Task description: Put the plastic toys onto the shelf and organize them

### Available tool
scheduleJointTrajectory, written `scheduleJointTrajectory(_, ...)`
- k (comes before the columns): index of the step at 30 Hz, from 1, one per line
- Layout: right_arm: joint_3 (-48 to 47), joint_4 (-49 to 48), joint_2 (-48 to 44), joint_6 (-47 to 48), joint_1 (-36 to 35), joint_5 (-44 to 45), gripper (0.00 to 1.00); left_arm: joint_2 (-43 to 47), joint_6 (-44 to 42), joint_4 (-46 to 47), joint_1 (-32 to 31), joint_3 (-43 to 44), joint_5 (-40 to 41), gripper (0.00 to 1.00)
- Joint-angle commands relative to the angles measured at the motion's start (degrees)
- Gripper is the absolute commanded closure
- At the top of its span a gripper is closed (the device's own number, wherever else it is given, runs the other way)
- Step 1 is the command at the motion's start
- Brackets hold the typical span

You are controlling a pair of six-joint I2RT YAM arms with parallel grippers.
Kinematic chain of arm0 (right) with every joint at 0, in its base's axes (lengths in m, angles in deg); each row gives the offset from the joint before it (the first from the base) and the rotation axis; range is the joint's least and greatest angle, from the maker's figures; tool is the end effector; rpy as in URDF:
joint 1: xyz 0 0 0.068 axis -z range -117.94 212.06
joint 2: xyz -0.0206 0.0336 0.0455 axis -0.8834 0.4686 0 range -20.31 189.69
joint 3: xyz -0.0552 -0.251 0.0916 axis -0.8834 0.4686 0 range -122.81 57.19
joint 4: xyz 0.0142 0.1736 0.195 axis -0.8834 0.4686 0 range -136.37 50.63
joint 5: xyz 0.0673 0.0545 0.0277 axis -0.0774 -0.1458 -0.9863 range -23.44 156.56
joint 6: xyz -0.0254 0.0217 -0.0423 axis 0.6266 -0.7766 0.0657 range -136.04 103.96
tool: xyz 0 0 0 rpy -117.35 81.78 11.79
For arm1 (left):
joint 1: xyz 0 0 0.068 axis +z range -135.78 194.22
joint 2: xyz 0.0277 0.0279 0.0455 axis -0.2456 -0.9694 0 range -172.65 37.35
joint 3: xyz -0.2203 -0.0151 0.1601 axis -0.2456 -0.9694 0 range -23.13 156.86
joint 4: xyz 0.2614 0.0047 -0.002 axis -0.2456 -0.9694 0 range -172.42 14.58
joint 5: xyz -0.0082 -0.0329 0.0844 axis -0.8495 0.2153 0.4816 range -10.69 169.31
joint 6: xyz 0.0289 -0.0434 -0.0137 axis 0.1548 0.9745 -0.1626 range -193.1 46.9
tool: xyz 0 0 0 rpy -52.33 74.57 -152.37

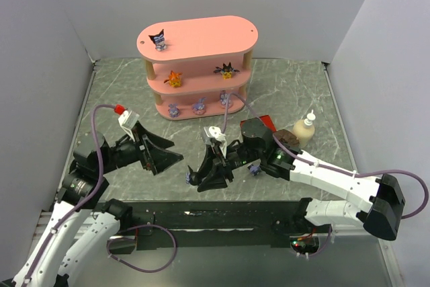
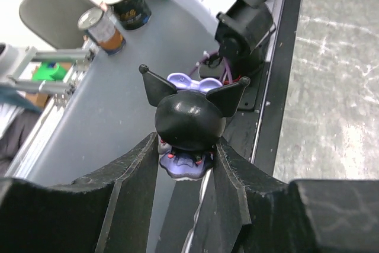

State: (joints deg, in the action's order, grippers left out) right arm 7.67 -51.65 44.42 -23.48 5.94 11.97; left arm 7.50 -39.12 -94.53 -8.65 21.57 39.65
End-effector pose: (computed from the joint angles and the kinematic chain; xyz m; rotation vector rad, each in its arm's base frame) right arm 0.1168 0.2259 0.3294 -1.4570 1.3225 1.5905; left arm 0.0959 -0.0651 0.3582 0.4038 1.7561 -1.2972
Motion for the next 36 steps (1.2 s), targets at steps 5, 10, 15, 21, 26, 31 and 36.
scheduleJointTrajectory(5, -6.1, 8.4, 0.7, 6.9, -0.7, 1.4, 1.0, -0.8, 5.8, 7.3, -0.2, -3.4, -11.8, 0.14)
scheduleJointTrajectory(10, -7.9, 9.5, 3.3, 7.0, -1.0, 3.7, 1.0, -1.9, 7.6, 7.9, -0.2, -5.5, -11.2, 0.22)
scheduleJointTrajectory(15, -9.6, 11.4, 5.7, 7.0, -1.3, 5.6, 1.0, -2.4, 9.2, 9.2, -0.2, -7.2, -11.5, 0.31)
scheduleJointTrajectory(21, -10.0, 11.2, 6.3, 8.8, -1.5, 5.4, 1.0, -4.1, 6.1, 4.4, -0.3, -6.1, -12.1, 0.49)
scheduleJointTrajectory(26, -10.4, 11.8, 6.6, 9.3, -1.5, 5.8, 1.0, -4.3, 3.8, 1.1, -0.4, -4.5, -11.7, 0.57)
scheduleJointTrajectory(31, -11.3, 12.9, 7.5, 9.8, -1.6, 6.5, 1.0, -4.7, 4.0, 1.6, -0.4, -4.8, -12.3, 0.61)
scheduleJointTrajectory(36, -12.4, 14.3, 8.4, 10.4, -1.9, 8.4, 1.0, -4.8, 3.9, 1.8, -0.6, -5.5, -12.8, 0.61)
